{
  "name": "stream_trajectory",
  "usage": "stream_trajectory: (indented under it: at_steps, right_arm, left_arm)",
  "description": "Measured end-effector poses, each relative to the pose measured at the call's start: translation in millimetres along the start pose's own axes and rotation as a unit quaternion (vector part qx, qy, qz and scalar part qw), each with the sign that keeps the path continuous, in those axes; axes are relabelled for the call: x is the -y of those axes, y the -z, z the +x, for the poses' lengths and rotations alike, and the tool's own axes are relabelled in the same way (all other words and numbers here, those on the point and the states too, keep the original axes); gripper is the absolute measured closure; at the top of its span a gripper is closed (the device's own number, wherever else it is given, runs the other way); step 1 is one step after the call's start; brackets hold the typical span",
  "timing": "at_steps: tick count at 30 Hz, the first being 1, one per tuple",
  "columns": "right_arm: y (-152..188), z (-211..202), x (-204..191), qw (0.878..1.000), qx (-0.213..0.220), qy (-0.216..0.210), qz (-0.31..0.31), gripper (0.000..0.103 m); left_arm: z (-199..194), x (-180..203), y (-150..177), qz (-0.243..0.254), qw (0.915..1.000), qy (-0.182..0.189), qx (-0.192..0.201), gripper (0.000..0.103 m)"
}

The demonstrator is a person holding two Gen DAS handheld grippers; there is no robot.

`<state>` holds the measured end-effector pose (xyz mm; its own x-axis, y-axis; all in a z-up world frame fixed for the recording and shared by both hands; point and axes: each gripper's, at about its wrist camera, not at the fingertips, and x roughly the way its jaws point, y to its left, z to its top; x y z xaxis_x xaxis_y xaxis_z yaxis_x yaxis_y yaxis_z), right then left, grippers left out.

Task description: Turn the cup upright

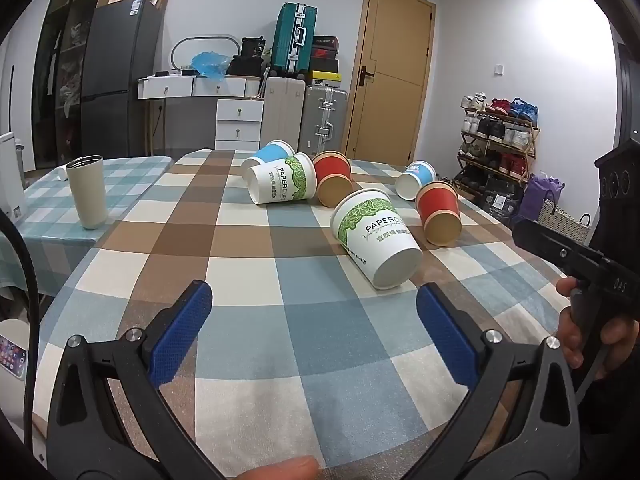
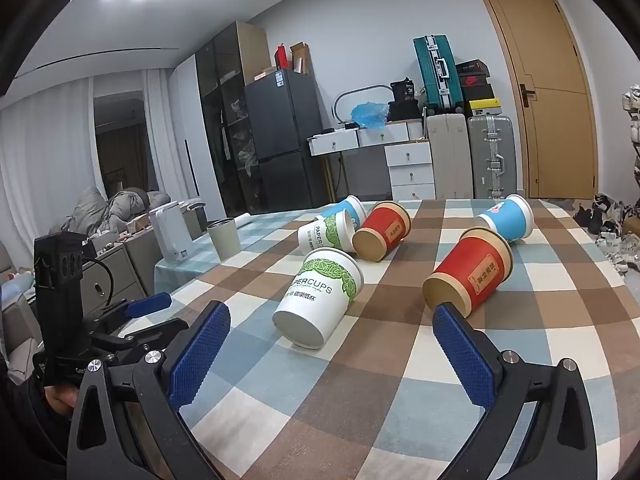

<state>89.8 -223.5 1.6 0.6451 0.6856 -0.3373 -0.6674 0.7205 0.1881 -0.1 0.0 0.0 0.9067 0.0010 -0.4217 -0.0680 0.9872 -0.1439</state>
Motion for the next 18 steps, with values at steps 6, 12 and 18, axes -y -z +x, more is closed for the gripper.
stream_trajectory:
  at_steps: [6, 12, 18]
  right_arm:
    - [0.0, 0.5, -0.1, 1.0, 0.0, 0.0, 0.002, 0.0]
    - [0.0, 0.7, 0.7, 1.0, 0.0, -0.002, 0.003, 0.0]
    - [-0.2, 0.0, -0.1, 1.0, 0.0, -0.003, 0.003, 0.0]
  left_arm:
    - [0.5, -0.7, 0.0, 0.0, 1.0, 0.0, 0.0, 0.001]
    - [0.0, 0.1, 0.0, 0.001, 1.0, 0.0, 0.0, 0.001]
    - [-0.2, -0.1, -0.1, 0.001, 1.0, 0.0, 0.0, 0.001]
